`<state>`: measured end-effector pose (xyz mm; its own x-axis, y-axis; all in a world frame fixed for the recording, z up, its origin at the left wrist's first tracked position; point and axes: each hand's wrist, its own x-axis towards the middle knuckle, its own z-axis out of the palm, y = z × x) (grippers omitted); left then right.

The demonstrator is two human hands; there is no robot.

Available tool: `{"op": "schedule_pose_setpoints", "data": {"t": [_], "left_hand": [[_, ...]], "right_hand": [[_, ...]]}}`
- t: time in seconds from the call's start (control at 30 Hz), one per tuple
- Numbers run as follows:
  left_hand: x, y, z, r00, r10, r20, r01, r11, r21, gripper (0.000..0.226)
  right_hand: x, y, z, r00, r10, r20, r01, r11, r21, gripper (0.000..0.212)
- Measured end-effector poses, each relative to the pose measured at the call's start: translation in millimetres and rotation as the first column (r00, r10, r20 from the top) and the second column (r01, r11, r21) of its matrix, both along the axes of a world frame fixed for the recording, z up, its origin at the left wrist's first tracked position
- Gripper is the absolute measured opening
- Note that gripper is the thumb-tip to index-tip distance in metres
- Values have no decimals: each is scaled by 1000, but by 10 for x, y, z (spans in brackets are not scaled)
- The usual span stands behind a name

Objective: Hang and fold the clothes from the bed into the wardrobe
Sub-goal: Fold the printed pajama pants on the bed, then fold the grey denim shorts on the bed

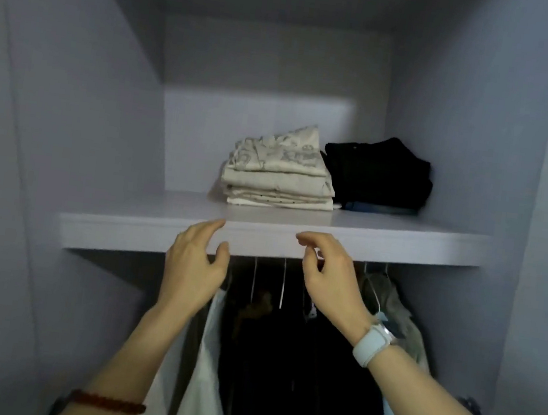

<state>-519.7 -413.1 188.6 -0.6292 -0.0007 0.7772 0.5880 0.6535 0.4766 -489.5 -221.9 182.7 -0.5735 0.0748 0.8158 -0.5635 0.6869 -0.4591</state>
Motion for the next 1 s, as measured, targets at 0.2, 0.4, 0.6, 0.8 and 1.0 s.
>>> {"op": "schedule_pose_setpoints", "data": {"t": [0.2,0.4,0.6,0.8,1.0], "left_hand": [[1146,-28,-1145,974,18,226,-41,994,97,36],[2525,-313,-2189,810,162,564,-235,970,59,37],[3921,-1069,-3068,607,309,732,-387,920,-68,31],[5221,-2313,-3718,364,436,823,-667,739,-96,29],[6530,-3740,-3820,107,503,858,-925,366,-99,27]], "right_hand": [[921,-123,-1111,933,226,281,-183,968,-172,26],[1878,-434,-2191,718,310,624,-298,946,-127,25],[2813,-1291,-2943,418,370,830,-546,832,-96,22],[3699,-2815,-3461,128,319,939,-867,495,-50,25],[4422,-4747,-3647,-16,307,951,-979,188,-77,27]]}}
